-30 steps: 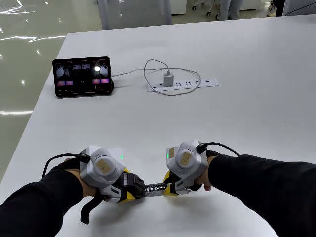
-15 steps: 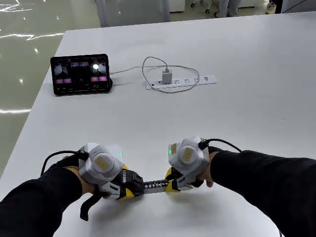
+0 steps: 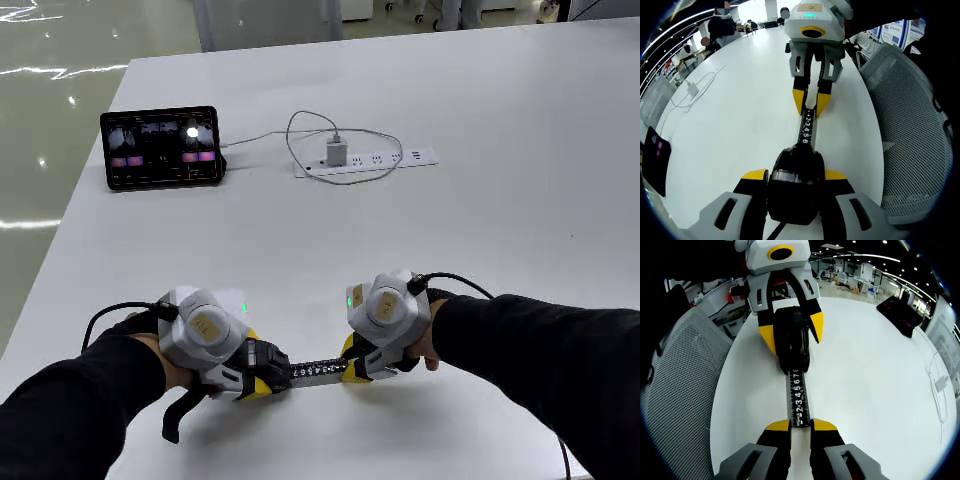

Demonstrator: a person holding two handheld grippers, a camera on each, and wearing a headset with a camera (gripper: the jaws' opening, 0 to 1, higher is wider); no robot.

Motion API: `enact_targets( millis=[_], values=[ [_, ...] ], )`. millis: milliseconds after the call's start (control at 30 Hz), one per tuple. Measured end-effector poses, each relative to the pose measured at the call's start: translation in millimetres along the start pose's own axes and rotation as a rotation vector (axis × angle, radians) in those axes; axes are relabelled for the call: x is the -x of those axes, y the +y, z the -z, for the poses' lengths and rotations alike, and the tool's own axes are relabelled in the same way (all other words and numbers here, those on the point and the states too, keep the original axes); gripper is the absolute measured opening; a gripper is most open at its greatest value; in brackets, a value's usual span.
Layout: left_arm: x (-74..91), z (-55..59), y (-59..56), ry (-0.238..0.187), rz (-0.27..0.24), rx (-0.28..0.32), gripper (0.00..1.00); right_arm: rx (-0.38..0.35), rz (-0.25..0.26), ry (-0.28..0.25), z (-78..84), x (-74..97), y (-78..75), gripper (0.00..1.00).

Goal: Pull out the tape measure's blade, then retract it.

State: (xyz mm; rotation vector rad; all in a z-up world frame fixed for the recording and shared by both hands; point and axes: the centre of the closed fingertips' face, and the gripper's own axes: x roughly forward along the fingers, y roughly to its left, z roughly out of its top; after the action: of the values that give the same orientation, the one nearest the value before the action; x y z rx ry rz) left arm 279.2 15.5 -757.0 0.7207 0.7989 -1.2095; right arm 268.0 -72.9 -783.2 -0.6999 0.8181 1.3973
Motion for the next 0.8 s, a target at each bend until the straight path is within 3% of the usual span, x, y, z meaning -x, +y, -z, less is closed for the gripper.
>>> enact_targets(
  millis=[800],
  values=[
    [0.5, -0.3, -0.4, -0.001, -0.002, 0.000, 0.34, -0.013, 0.000, 0.002, 9.9, 8.3, -0.3, 0.10]
  ],
)
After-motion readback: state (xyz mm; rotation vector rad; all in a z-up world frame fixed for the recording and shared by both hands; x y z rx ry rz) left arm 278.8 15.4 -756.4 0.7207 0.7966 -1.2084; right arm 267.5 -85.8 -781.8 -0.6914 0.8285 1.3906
